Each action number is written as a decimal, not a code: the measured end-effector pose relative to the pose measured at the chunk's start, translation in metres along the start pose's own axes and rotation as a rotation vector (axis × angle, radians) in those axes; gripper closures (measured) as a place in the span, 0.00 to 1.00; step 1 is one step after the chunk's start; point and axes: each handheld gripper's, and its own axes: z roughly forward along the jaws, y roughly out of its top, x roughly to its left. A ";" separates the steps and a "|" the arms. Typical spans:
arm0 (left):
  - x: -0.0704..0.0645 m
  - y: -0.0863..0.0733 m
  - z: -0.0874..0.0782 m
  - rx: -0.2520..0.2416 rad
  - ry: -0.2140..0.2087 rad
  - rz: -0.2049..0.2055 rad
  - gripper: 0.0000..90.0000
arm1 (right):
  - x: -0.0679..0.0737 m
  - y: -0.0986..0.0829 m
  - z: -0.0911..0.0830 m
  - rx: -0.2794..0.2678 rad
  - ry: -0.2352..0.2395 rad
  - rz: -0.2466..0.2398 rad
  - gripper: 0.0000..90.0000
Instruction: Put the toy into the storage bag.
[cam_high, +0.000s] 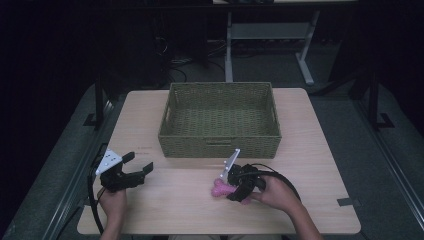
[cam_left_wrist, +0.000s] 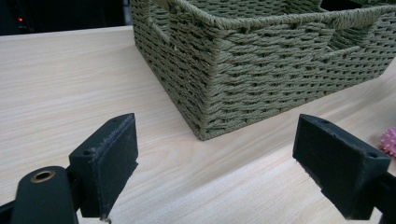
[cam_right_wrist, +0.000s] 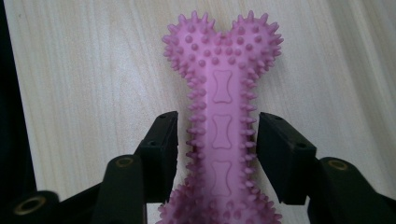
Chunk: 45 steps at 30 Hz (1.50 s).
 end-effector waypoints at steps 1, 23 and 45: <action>0.000 0.000 0.000 0.003 0.002 0.002 0.15 | 0.000 0.000 0.000 0.001 -0.002 -0.001 0.55; 0.002 0.000 -0.001 -0.004 0.003 -0.011 0.15 | -0.003 0.002 -0.009 0.010 0.007 -0.036 0.64; 0.003 -0.001 -0.002 -0.009 0.005 -0.017 0.15 | -0.040 0.002 -0.088 -0.110 0.015 -0.025 0.64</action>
